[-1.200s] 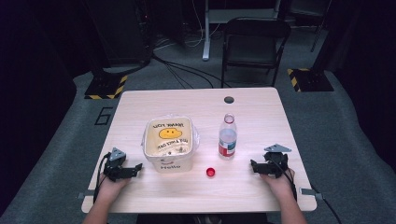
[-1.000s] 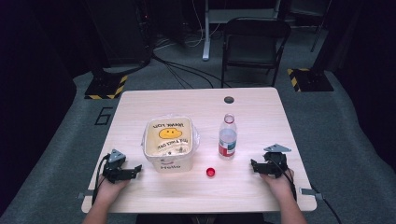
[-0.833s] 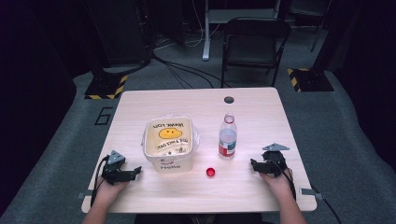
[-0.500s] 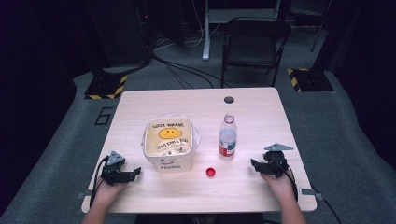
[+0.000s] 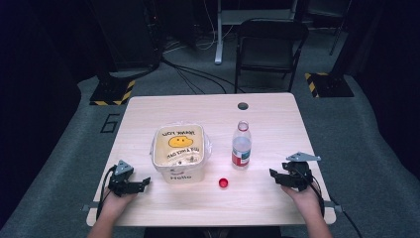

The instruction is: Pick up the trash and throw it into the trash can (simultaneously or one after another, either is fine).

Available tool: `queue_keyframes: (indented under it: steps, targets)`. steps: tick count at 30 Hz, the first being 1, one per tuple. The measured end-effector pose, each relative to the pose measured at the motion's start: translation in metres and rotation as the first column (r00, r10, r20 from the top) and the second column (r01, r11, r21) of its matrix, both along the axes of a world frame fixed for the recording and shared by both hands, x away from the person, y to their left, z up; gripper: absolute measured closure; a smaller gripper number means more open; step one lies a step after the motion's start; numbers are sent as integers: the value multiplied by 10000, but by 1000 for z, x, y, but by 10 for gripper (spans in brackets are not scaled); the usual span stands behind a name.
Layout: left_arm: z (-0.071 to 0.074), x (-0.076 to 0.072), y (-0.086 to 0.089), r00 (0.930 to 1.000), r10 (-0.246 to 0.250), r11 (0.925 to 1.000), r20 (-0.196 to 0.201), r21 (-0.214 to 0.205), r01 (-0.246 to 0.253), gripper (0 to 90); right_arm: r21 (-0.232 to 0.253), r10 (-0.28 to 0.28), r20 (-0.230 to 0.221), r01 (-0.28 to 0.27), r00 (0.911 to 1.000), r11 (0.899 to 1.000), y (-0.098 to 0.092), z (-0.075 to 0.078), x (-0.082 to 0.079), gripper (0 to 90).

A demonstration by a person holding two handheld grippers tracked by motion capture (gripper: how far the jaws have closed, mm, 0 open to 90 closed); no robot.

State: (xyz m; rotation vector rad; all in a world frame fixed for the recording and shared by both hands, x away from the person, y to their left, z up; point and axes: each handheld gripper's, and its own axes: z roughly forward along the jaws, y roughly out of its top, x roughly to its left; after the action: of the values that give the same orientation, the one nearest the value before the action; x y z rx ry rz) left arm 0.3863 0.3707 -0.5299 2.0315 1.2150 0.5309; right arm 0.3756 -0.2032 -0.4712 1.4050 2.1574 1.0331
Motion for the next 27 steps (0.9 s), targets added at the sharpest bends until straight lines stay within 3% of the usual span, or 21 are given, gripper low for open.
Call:
queue_keyframes:
  steps: [1,4,11,15,19,27]
  targets:
    - [1,-1,0,9999,-6,10000,-128,-12,6,139,-99,71,19,-71,10000,9999,0,1,-2,390]
    - [-1,-1,-1,10000,39,10000,24,-72,-39,139,-159,268,187,-265,9995,9995,3,5,-6,372]
    - [-1,-2,-1,10000,54,10000,17,-72,-53,139,192,478,629,-491,9969,9986,12,20,-2,310]
    - [1,-2,0,9999,-40,10000,-94,18,40,139,428,913,945,-957,9913,9945,24,37,3,258]
    - [1,-2,0,10000,-44,10000,-88,10,44,139,311,1159,1215,-1204,9858,9922,32,49,6,211]
    - [0,-2,0,10000,-6,10000,20,-41,6,138,462,1257,1364,-1330,9826,9900,41,61,14,146]
